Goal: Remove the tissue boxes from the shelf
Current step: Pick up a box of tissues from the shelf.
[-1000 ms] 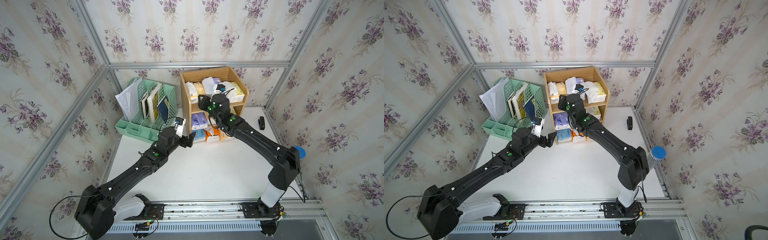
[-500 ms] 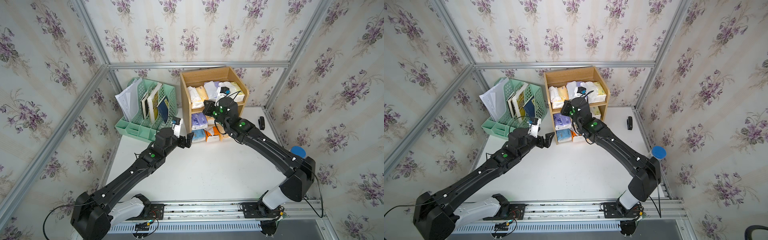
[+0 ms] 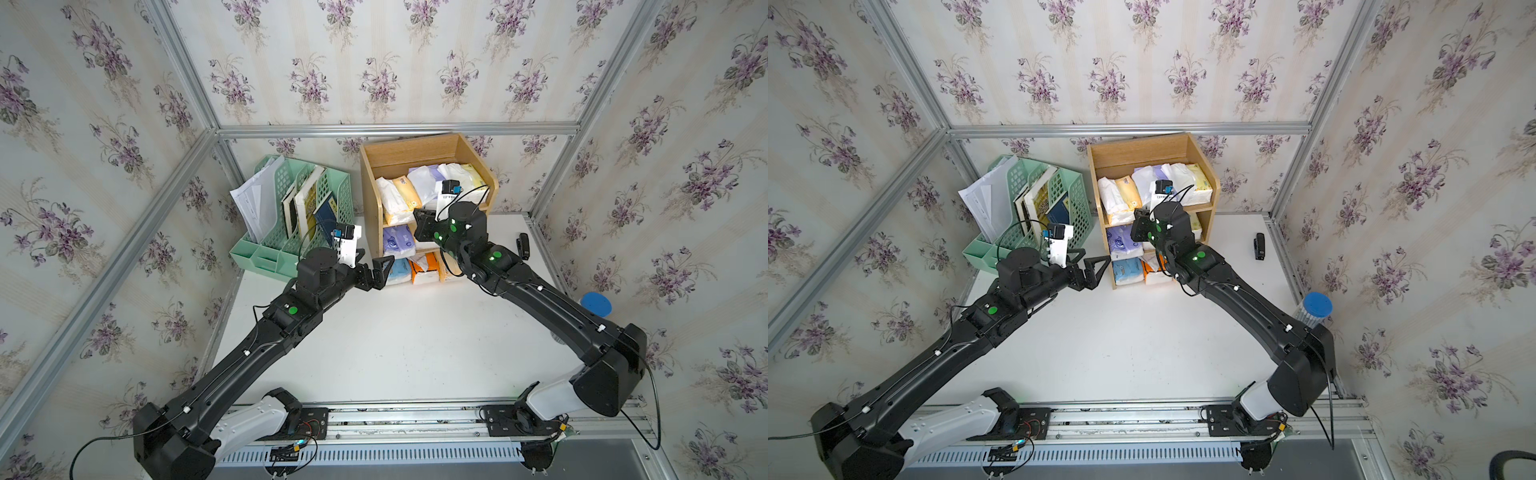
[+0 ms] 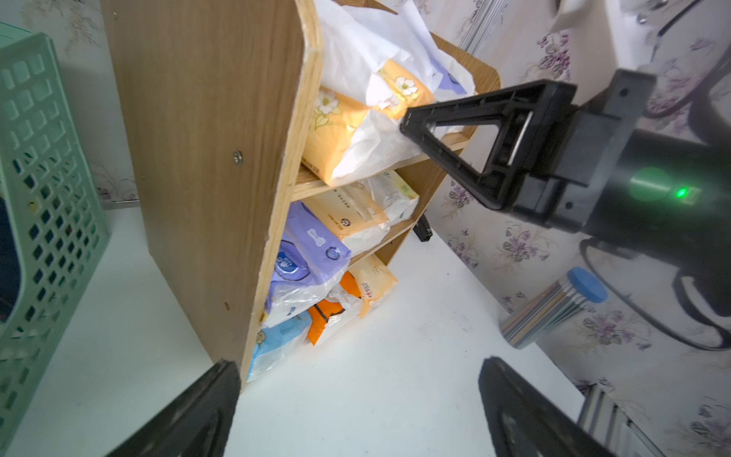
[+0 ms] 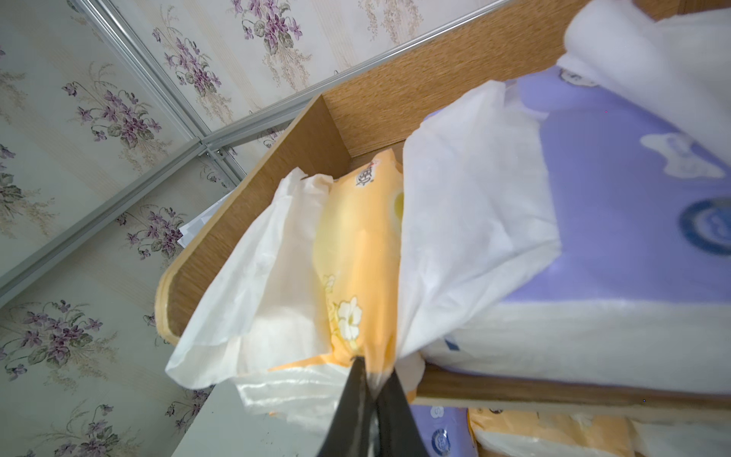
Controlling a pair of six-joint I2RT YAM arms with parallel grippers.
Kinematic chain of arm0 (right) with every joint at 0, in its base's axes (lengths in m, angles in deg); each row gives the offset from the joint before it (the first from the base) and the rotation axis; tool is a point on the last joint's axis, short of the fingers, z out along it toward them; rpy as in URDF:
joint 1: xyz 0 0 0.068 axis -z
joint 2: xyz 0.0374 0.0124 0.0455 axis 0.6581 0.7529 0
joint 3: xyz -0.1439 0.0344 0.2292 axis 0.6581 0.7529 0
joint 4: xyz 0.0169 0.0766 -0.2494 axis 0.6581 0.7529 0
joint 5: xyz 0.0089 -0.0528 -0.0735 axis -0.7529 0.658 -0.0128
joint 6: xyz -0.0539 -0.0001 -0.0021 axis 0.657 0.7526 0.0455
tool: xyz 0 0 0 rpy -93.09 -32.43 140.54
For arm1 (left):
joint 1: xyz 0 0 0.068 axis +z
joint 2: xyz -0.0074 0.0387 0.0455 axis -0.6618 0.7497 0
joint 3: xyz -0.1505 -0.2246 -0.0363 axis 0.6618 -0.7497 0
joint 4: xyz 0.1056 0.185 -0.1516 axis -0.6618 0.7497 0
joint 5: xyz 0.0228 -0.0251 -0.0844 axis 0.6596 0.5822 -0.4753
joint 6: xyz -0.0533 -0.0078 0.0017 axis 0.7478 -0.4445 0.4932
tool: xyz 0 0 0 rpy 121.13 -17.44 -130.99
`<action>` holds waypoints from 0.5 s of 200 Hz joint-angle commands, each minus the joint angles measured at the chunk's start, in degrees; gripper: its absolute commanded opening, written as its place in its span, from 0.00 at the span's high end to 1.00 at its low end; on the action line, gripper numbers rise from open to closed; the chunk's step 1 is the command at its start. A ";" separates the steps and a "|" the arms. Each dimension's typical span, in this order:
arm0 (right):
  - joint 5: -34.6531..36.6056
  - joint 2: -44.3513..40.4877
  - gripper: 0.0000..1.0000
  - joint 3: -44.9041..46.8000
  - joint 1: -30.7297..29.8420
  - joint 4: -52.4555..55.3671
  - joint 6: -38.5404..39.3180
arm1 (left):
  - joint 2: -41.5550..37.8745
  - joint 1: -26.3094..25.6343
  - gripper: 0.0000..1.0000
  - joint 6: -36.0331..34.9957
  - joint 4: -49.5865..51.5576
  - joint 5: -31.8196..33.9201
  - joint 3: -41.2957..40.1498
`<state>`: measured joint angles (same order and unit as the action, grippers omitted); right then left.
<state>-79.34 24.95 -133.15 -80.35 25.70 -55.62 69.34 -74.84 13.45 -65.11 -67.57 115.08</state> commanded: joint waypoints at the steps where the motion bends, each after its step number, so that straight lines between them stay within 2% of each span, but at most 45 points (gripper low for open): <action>1: -1.84 -1.81 0.89 1.09 0.00 -0.21 3.11 | 1.17 0.00 0.01 5.66 -3.36 -4.15 2.05; 51: -7.09 -4.12 0.89 3.49 0.05 0.06 4.48 | 2.71 -0.24 0.01 11.08 -9.16 3.04 2.46; 100: -8.56 -6.78 0.89 5.69 0.13 -1.06 6.09 | 9.76 -0.34 0.01 11.40 -9.21 1.92 10.14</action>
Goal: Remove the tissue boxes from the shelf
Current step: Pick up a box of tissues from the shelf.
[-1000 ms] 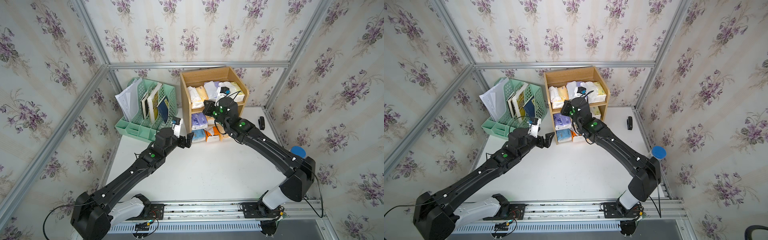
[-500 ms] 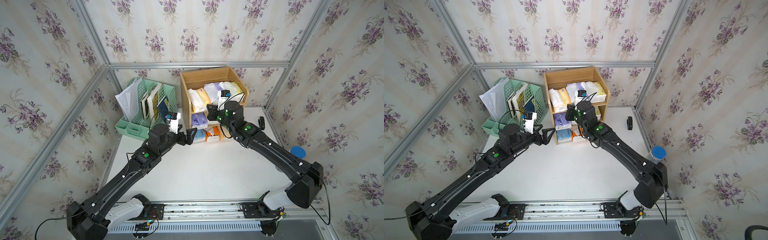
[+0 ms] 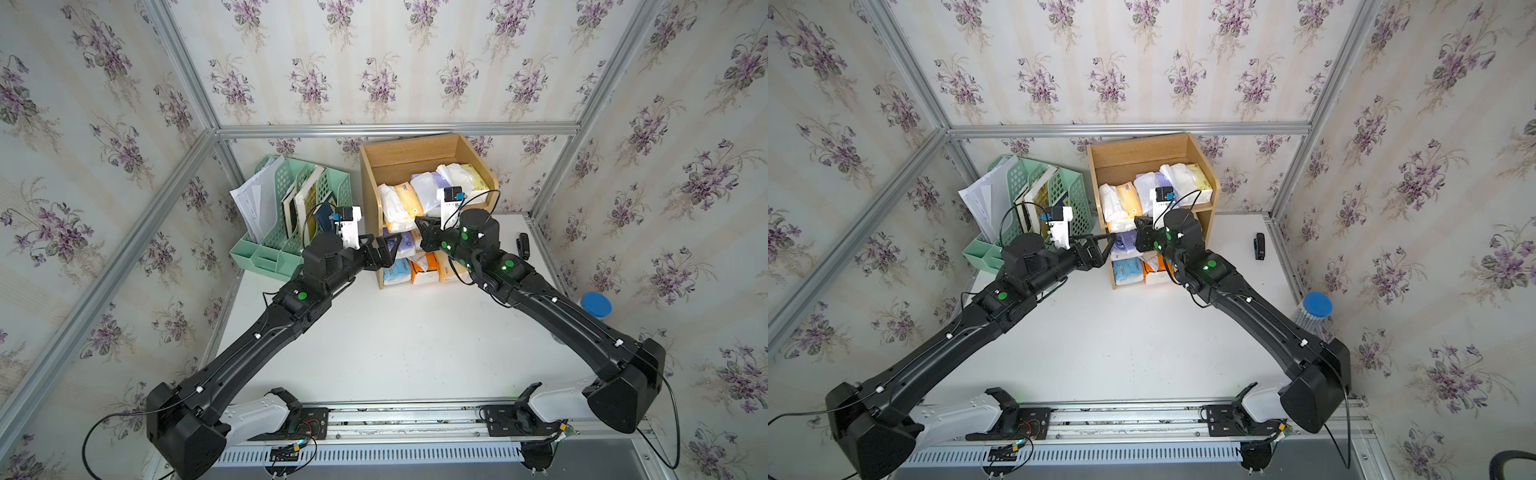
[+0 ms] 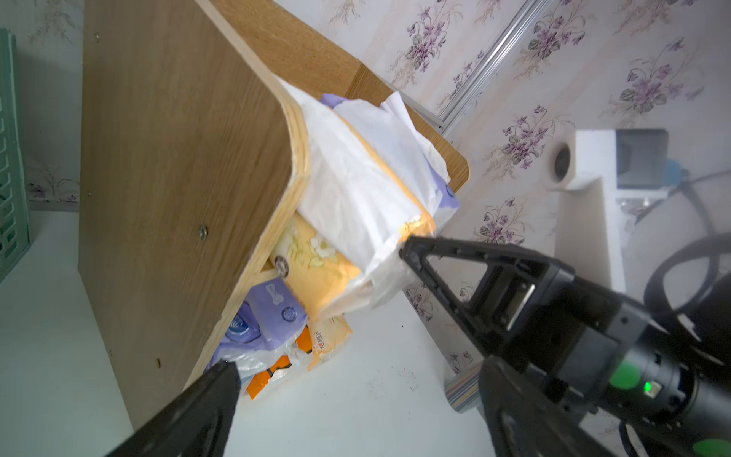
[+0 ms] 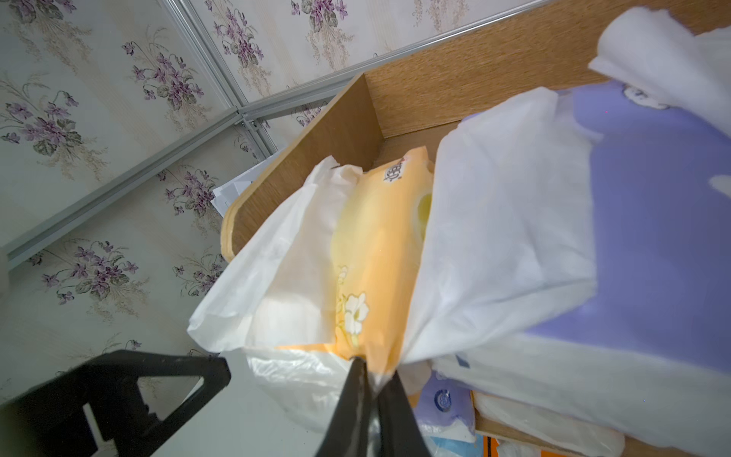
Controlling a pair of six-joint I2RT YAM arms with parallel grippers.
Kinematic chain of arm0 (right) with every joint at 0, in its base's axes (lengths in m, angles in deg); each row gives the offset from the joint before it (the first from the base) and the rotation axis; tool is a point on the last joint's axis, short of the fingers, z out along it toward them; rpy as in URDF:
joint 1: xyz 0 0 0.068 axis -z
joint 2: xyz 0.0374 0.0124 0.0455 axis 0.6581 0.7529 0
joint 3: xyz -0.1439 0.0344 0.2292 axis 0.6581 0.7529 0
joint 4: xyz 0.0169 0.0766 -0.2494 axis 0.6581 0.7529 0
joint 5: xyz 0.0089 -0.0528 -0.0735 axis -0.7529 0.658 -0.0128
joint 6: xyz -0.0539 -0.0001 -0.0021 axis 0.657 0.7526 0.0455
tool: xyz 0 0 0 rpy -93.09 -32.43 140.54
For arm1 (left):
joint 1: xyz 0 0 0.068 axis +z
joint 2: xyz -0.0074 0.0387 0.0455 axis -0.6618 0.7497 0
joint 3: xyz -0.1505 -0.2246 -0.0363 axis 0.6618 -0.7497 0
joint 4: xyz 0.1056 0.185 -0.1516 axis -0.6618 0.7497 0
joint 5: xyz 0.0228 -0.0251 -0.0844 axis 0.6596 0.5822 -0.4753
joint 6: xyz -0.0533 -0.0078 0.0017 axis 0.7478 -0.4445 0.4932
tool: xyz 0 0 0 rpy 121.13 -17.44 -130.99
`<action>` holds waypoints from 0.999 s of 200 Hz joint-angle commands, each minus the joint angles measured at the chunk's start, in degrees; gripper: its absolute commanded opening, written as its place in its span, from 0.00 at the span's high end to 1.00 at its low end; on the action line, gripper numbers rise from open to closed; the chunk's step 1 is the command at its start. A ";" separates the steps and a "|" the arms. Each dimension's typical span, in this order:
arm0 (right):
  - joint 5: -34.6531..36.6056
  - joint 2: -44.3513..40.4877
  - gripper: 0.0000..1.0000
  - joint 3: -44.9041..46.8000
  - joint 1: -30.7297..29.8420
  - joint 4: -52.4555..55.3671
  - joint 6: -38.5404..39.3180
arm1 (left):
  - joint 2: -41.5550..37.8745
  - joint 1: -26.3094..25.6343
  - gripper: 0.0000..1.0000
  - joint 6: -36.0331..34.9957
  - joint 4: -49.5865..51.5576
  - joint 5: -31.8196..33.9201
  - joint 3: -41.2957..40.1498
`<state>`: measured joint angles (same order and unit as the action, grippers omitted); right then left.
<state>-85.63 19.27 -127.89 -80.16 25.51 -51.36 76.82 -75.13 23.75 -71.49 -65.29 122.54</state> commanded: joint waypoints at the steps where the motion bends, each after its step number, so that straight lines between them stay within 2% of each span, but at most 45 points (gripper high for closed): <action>1: -2.37 -1.16 0.89 0.49 -0.13 -0.89 1.86 | 2.37 -0.06 0.01 1.10 -2.89 -0.36 2.87; 44: -4.34 -2.35 0.90 1.81 -0.11 -1.64 2.24 | 6.70 -0.22 0.01 2.47 -3.40 -0.85 7.10; 89: -6.24 -2.45 0.90 2.22 -0.10 -2.01 1.87 | 8.97 -0.74 0.00 4.80 -3.42 -1.43 7.36; 131: -7.82 -2.80 0.90 2.50 -0.10 -2.56 1.63 | 8.10 -1.44 0.21 4.34 -1.91 0.25 6.76; 153: -8.00 -2.45 0.89 2.14 -0.11 -2.54 1.63 | 8.07 -1.62 0.35 3.78 -1.42 -0.08 7.51; 179: -7.87 -2.19 0.89 1.83 -0.04 -2.93 1.69 | 8.43 -1.84 0.44 2.91 -0.30 0.05 8.80; 184: -7.74 -2.19 0.89 1.79 -0.13 -2.94 1.76 | 8.52 -1.88 0.50 2.82 -0.07 0.07 9.11; 200: -7.52 -1.94 0.88 1.48 -0.12 -2.94 2.06 | 8.82 -1.89 0.59 2.51 0.37 0.24 9.76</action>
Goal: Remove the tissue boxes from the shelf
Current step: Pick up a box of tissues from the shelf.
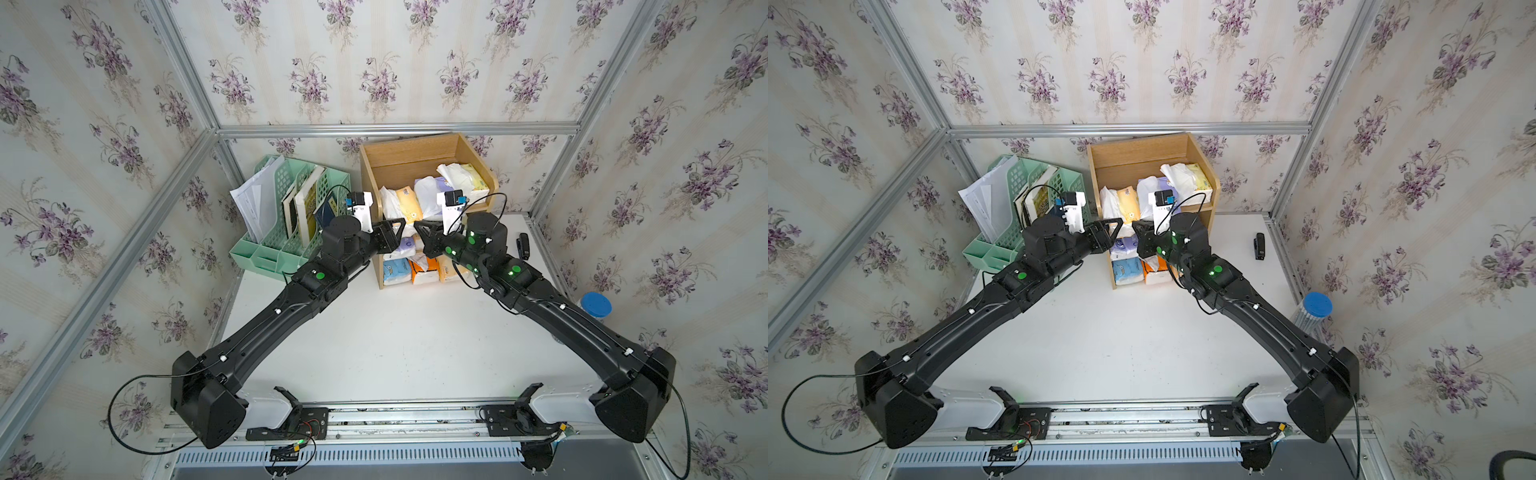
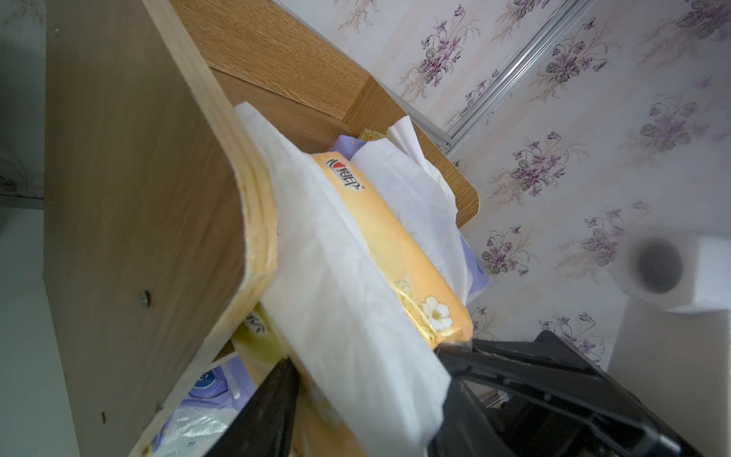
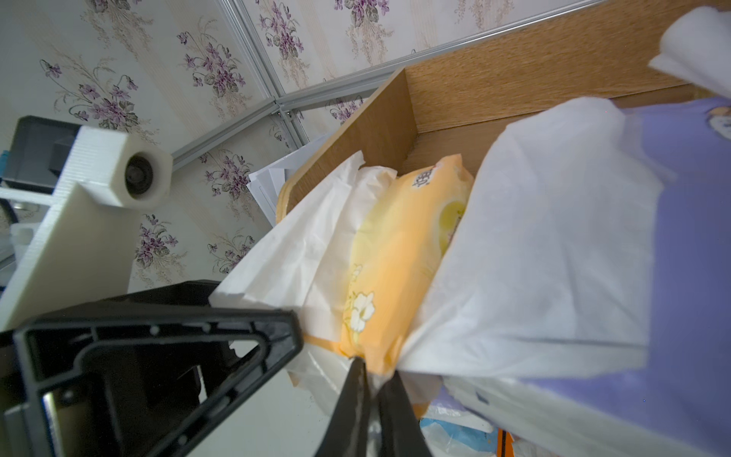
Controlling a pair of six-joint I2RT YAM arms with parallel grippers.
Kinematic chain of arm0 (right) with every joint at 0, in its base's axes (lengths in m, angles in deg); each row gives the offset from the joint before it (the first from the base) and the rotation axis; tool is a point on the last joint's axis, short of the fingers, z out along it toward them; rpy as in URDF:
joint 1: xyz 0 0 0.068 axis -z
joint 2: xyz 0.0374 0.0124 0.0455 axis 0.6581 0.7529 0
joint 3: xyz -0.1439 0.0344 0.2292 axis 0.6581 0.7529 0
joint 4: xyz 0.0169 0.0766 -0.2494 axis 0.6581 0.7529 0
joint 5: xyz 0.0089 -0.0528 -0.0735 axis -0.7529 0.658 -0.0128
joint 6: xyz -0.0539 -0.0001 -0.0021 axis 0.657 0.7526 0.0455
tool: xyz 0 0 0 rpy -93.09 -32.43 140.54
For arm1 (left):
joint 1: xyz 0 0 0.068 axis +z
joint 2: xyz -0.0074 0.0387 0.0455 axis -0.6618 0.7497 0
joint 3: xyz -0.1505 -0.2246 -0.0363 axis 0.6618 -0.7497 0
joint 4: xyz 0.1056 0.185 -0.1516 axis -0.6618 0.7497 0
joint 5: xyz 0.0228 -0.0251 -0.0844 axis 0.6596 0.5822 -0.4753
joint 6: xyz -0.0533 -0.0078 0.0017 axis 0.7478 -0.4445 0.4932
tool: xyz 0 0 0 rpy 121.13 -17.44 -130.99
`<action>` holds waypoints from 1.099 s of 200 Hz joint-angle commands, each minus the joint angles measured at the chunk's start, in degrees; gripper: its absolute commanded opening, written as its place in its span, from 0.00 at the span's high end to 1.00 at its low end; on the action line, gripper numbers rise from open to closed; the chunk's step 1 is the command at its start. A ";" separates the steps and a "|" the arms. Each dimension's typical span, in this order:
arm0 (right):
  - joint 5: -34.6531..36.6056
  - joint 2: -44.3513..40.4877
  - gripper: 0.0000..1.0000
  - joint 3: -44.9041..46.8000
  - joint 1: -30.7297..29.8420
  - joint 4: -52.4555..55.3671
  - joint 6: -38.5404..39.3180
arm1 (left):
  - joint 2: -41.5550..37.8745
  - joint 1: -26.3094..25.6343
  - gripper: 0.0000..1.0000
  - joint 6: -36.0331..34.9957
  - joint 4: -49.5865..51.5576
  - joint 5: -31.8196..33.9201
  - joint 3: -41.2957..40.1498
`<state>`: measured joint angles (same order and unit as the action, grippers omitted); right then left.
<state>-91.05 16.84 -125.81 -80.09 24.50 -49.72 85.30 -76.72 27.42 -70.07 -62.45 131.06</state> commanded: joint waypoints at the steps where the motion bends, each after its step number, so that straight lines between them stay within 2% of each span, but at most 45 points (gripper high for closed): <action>1: -2.07 0.50 0.88 -0.62 -0.22 -1.94 0.42 | 0.37 -0.30 0.59 -1.20 -1.00 -2.60 1.24; 13: -1.94 0.64 0.88 -0.86 -0.22 -1.94 0.73 | 0.57 -0.32 0.61 -1.30 -0.54 -2.25 1.71; 27: -1.58 1.24 0.85 -1.37 -0.13 -1.77 1.12 | 0.84 -0.31 0.70 -1.53 -0.10 -1.70 1.98; 44: -0.47 2.07 0.80 -2.39 -0.14 -0.82 1.48 | 1.01 -0.31 0.76 -1.48 0.11 -0.95 2.00; 52: 0.32 2.39 0.73 -2.79 -0.16 -0.39 1.59 | 1.01 -0.35 0.78 -1.46 0.17 -0.63 2.08; 62: 1.65 2.64 0.58 -3.18 -0.18 0.12 1.49 | 0.95 -0.30 0.81 -1.45 0.20 -0.10 2.00; 73: 2.89 2.61 0.46 -3.36 -0.13 0.30 1.42 | 0.80 -0.32 0.82 -1.46 0.20 0.38 1.98; 100: 4.51 1.78 0.30 -3.17 0.56 -0.57 1.49 | 0.27 -0.35 0.83 -2.15 0.62 1.83 2.73; 132: 2.03 1.25 0.26 -4.15 4.23 -1.62 -0.01 | 0.05 -0.30 0.84 -3.26 2.38 3.02 4.67; 171: -6.65 2.40 0.25 -5.56 11.42 -4.74 -3.37 | 0.03 -0.31 0.83 -4.03 2.73 3.47 5.72; 220: -11.75 3.87 0.24 -5.33 12.39 -8.22 -7.13 | -0.78 -0.22 0.82 -5.46 4.28 3.73 6.91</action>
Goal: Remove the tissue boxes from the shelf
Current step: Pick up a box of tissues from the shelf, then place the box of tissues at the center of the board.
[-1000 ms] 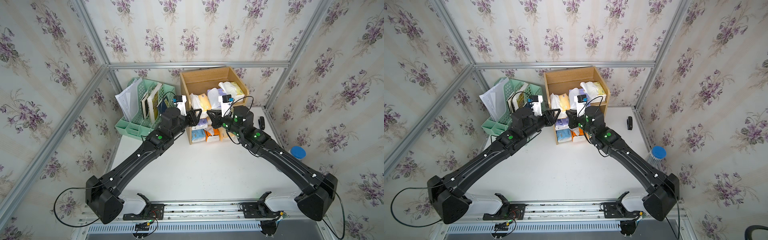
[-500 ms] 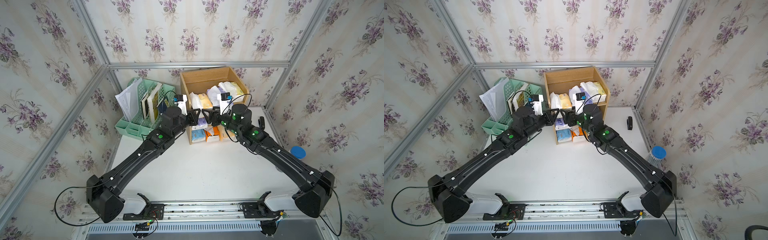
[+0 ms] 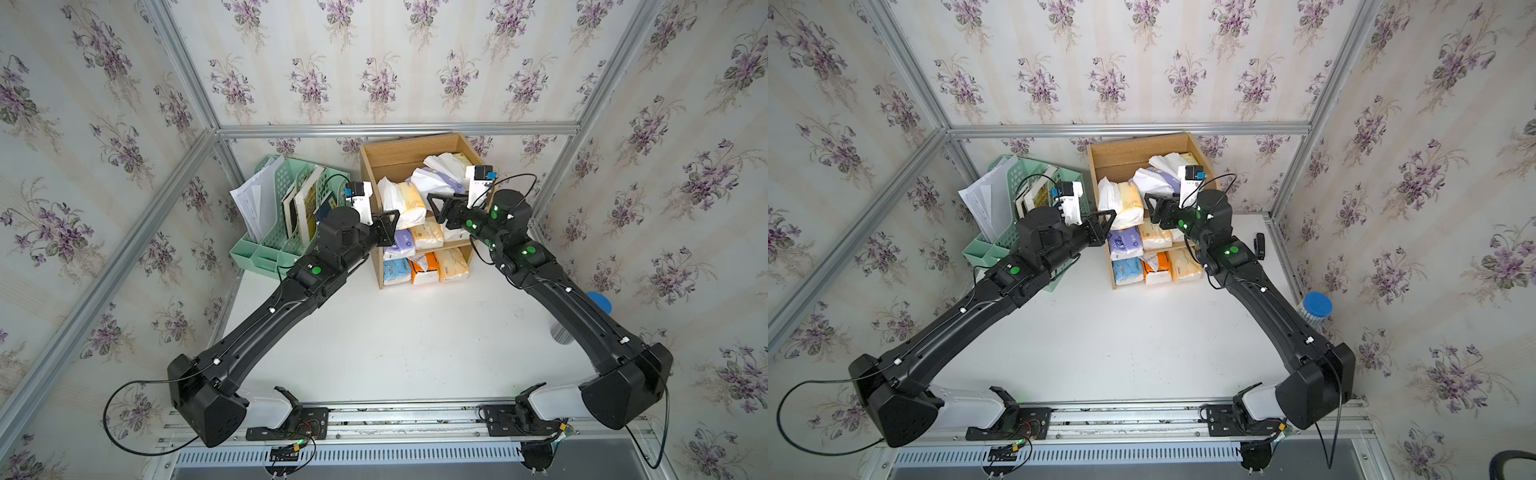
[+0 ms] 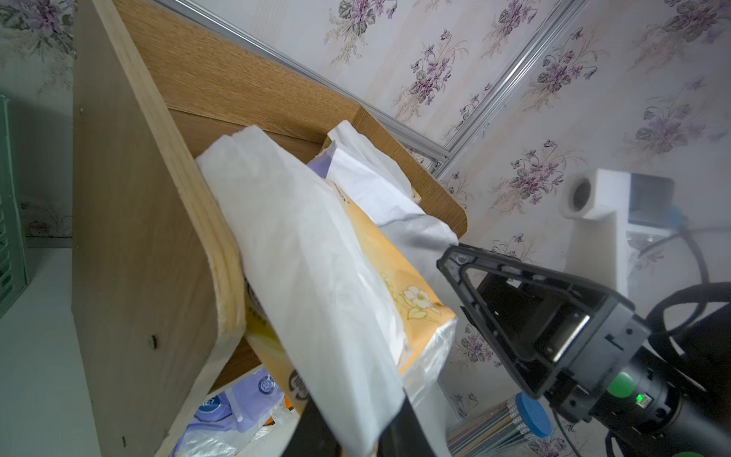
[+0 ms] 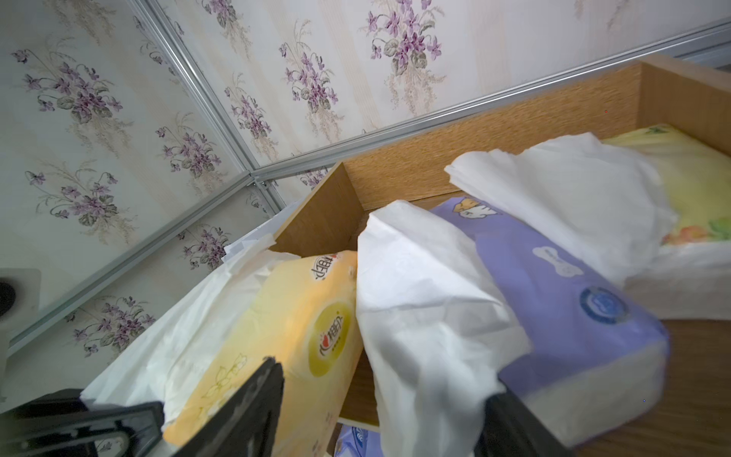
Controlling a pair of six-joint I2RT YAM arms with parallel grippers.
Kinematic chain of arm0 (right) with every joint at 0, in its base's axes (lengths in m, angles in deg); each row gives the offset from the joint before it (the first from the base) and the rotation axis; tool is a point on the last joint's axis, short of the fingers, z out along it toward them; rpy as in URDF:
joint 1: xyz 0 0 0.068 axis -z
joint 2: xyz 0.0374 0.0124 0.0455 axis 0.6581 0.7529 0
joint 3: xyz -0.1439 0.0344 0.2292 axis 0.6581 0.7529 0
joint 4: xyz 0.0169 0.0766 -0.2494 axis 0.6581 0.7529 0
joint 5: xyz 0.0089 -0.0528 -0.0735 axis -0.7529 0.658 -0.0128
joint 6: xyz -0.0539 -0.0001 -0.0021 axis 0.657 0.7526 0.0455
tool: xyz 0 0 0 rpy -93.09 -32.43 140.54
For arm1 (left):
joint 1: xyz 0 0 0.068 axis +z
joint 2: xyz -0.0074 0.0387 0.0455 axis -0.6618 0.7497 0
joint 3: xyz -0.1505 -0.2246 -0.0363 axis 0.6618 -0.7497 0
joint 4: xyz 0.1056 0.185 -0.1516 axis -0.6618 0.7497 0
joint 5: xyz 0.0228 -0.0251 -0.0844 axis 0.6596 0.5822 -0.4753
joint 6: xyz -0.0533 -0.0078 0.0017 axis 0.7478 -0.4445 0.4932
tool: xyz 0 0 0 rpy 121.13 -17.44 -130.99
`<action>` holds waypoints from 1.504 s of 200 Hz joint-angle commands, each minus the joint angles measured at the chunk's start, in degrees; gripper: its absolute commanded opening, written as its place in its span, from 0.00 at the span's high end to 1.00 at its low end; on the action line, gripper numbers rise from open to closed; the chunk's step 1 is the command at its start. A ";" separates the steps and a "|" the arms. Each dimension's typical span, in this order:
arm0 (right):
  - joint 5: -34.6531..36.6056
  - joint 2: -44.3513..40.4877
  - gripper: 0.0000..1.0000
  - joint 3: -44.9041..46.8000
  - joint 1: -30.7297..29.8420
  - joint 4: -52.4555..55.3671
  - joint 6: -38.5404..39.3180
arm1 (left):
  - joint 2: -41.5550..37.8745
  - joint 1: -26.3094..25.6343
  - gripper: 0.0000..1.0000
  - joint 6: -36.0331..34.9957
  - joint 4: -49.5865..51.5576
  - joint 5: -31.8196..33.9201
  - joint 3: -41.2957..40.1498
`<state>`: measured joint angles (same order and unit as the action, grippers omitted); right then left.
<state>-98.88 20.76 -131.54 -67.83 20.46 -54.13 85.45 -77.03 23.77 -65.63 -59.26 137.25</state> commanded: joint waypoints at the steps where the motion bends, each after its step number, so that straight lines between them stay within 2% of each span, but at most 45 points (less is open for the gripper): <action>1: -3.88 -0.06 0.24 0.48 0.07 -4.41 -2.89 | -0.93 0.09 0.82 -1.90 -0.14 0.59 0.73; 30: -3.00 -0.60 0.24 0.59 0.07 -5.16 -3.86 | -3.13 0.17 0.80 -4.17 1.03 0.60 0.87; 61: -2.40 0.81 0.24 -0.22 0.51 -3.80 -3.91 | -5.64 0.09 0.80 -6.49 1.56 -3.60 1.03; 90: -3.00 1.94 0.24 0.12 0.65 -5.00 -5.57 | -10.33 0.13 0.80 -7.88 3.73 -2.98 -1.86; 123: -3.65 2.00 0.24 -0.75 0.61 -5.34 -5.50 | -19.86 0.02 0.80 -8.56 3.25 -1.34 -11.46; 158: -3.22 1.66 0.24 -2.01 0.66 -4.05 -5.29 | -29.14 -0.09 0.79 -9.74 9.71 1.74 -17.68; 183: -1.92 2.03 0.24 -3.26 0.59 -1.29 -4.24 | -35.14 -0.07 0.79 -9.37 13.49 5.00 -25.09; 247: -2.76 -0.06 0.23 -1.61 0.61 -0.23 -3.38 | -49.69 -0.33 0.80 1.78 11.58 6.19 -55.15; 275: -3.43 -0.93 0.23 -1.27 0.62 0.28 -2.89 | -57.54 -0.44 0.79 3.94 12.65 8.63 -63.88; 290: -3.21 -1.36 0.22 -1.15 0.65 0.58 -3.04 | -60.74 -0.44 0.74 4.40 14.42 9.40 -66.10; 301: -3.32 -1.54 0.21 -1.36 0.61 0.91 -3.24 | -62.19 -0.44 0.58 4.42 16.07 9.57 -66.50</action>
<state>-101.78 19.86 -132.74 -67.17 20.96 -57.61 26.04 -77.47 26.24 -50.31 -51.79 72.09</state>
